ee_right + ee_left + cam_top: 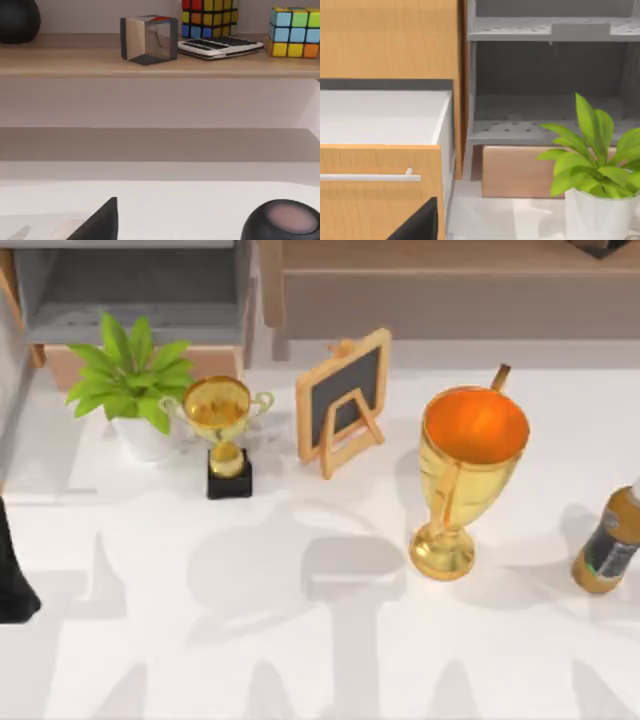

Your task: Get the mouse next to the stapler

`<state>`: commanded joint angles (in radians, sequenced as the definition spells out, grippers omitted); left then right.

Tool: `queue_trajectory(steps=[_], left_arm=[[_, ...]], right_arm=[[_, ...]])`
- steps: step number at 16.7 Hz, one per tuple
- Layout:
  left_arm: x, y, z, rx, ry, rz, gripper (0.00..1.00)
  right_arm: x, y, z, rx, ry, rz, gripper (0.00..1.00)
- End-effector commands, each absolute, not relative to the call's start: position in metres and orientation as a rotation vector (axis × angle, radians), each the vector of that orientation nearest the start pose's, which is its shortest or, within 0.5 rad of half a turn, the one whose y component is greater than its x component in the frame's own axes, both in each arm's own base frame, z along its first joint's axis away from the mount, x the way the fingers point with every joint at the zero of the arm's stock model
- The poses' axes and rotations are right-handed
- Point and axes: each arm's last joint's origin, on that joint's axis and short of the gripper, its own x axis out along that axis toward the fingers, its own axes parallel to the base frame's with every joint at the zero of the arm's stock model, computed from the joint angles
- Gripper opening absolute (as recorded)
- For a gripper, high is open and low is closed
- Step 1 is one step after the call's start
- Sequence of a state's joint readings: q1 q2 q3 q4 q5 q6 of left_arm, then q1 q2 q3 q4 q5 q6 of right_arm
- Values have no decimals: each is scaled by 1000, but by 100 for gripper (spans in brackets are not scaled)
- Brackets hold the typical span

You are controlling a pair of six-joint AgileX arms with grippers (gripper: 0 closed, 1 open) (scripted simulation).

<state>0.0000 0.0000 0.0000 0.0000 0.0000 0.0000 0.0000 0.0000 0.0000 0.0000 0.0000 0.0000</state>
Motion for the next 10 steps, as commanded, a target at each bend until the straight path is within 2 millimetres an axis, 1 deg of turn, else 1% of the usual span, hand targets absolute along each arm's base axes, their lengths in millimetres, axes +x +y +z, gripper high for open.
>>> queue_trajectory(steps=[3,5,7,10], left_arm=[[106,-1,162,1,4,3,100],[106,0,172,8,28,17,100],[108,3,191,18,76,38,100],[120,7,234,39,185,73,100]], right_arm=[[106,-1,160,0,0,0,100],[106,-1,160,0,0,0,100],[106,-1,160,0,0,0,100],[106,-1,160,0,0,0,100]])
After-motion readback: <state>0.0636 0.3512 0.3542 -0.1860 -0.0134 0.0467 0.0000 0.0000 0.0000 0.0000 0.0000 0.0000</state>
